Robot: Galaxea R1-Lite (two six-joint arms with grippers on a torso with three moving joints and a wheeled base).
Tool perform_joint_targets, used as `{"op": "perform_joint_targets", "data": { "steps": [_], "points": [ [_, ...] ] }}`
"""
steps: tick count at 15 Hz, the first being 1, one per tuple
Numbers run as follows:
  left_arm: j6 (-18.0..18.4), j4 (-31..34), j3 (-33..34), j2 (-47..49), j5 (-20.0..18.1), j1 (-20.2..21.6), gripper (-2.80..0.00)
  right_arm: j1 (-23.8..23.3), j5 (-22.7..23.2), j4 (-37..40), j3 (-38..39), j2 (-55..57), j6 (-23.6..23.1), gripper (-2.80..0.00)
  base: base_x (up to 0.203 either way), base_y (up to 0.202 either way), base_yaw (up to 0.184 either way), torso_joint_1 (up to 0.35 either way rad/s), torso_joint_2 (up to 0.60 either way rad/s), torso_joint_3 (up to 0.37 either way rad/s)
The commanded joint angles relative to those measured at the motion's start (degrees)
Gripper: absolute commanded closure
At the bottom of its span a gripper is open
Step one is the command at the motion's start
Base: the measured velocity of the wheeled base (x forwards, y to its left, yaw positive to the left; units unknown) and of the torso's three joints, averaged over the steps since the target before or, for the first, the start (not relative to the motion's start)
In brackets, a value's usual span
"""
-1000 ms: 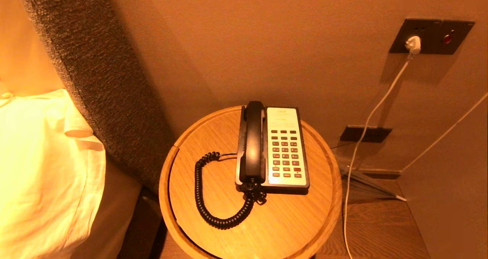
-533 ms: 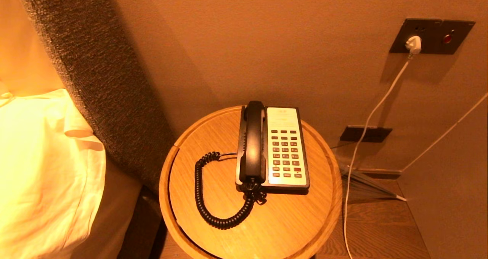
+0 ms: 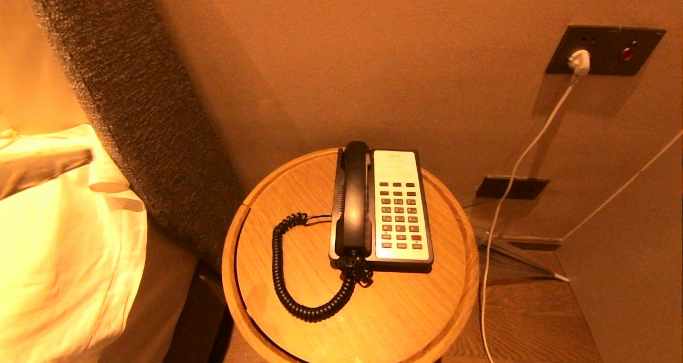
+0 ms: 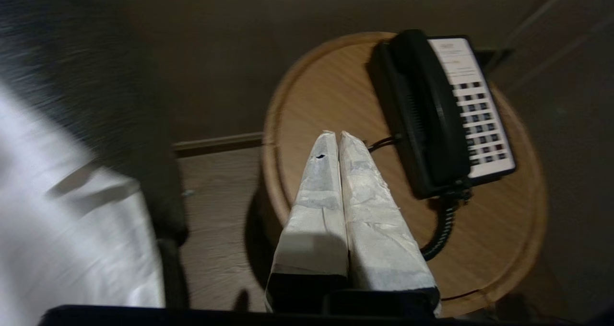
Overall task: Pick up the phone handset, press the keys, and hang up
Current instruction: Pick up the desk phone handset
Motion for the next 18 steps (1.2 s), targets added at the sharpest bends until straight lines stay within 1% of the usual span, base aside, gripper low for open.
{"op": "perform_joint_targets", "data": {
  "steps": [1, 2, 3, 4, 5, 7, 8, 9, 10, 13, 14, 16, 18],
  "points": [
    [-1.8, 0.0, -6.3, 14.4, 2.8, -9.9, 0.00, 0.0, 0.0, 0.0, 0.6, 0.0, 0.0, 0.00, 0.000, 0.000, 0.000, 0.000, 0.00, 0.000],
    [-4.5, -0.1, -10.3, 19.9, 6.4, -15.8, 0.00, 0.0, 0.0, 0.0, 0.5, 0.0, 0.0, 0.00, 0.000, 0.000, 0.000, 0.000, 0.00, 0.000],
    [-7.3, -0.2, -14.1, 24.5, 9.0, -19.4, 0.00, 0.0, 0.0, 0.0, 0.5, 0.0, 0.0, 0.00, 0.000, 0.000, 0.000, 0.000, 0.00, 0.000],
    [-9.5, -0.2, -17.8, 28.5, 11.1, -21.8, 0.00, 0.0, 0.0, 0.0, 0.6, 0.0, 0.0, 0.00, 0.000, 0.000, 0.000, 0.000, 0.00, 0.000],
    [-11.0, -0.1, -21.0, 31.7, 12.6, -23.2, 0.00, 0.0, 0.0, 0.0, 0.5, 0.0, 0.0, 0.00, 0.000, 0.000, 0.000, 0.000, 0.00, 0.000],
    [-12.2, 0.4, -24.6, 36.4, 15.6, -25.7, 0.00, 0.0, 0.0, 0.0, 0.5, 0.0, 0.0, 0.00, 0.000, 0.000, 0.000, 0.000, 0.00, 0.000],
    [-12.2, 0.6, -24.9, 37.8, 16.9, -27.5, 0.00, 0.0, 0.0, 0.0, 0.6, 0.0, 0.0, 0.00, 0.000, 0.000, 0.000, 0.000, 0.00, 0.000],
    [-11.7, 0.9, -24.9, 39.0, 17.4, -28.6, 0.00, 0.0, 0.0, 0.0, 0.6, 0.0, 0.0, 0.00, 0.000, 0.000, 0.000, 0.000, 0.00, 0.000],
    [-10.7, 1.7, -25.1, 39.9, 17.6, -29.7, -2.80, 0.0, 0.0, 0.0, 0.5, 0.0, 0.0, 0.00, 0.000, 0.000, 0.000, 0.000, 0.00, 0.000],
    [-9.9, 3.2, -26.5, 42.0, 18.9, -32.4, -2.80, 0.0, 0.0, 0.0, 0.6, 0.0, 0.0, 0.00, 0.000, 0.000, 0.000, 0.000, 0.00, 0.000],
    [-9.9, 3.6, -26.8, 42.6, 19.3, -32.8, -2.80, 0.0, 0.0, 0.0, 0.6, 0.0, 0.0, 0.00, 0.000, 0.000, 0.000, 0.000, 0.00, 0.000],
    [-9.7, 5.0, -26.8, 43.3, 21.3, -33.1, -2.80, 0.0, 0.0, 0.0, 0.6, 0.0, 0.0, 0.00, 0.000, 0.000, 0.000, 0.000, 0.00, 0.000],
    [-8.2, 6.2, -26.8, 44.1, 22.4, -33.1, -2.80, 0.0, 0.0, 0.0, 0.5, 0.0, 0.0, 0.00, 0.000, 0.000, 0.000, 0.000, 0.00, 0.000]
  ]
}}
